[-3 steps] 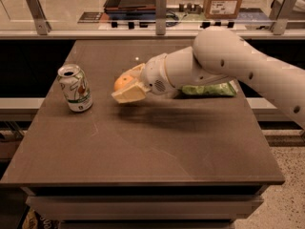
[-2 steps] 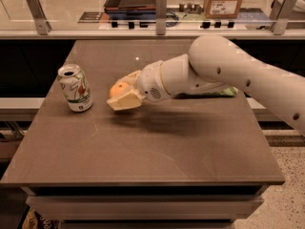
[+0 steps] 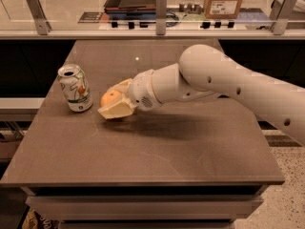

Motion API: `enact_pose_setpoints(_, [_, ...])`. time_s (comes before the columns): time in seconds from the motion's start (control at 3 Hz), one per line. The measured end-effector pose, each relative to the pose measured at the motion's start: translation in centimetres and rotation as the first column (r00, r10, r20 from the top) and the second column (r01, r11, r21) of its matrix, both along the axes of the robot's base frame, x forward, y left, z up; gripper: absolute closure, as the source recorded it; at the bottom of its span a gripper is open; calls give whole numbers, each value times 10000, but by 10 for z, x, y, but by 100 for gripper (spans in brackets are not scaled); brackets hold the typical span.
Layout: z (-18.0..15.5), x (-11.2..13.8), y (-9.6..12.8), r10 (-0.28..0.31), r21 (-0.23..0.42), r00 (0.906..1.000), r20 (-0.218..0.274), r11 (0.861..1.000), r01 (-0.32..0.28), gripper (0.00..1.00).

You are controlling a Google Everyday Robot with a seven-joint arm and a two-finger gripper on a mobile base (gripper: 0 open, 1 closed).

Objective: Move orange near 7up can

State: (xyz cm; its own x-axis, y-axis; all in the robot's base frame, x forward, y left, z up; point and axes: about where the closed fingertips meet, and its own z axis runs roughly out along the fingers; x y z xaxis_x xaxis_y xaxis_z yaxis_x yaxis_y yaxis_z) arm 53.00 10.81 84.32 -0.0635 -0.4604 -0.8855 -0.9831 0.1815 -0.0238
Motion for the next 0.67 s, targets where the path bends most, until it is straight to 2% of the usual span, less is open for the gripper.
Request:
enact_pose_setpoints(0.33, [1,-1,1,27,-8,10000,8,10000,-27,83])
enact_pose_setpoints(0.67, [1,-2,3,65,-13,10000,15,10000,-65,58])
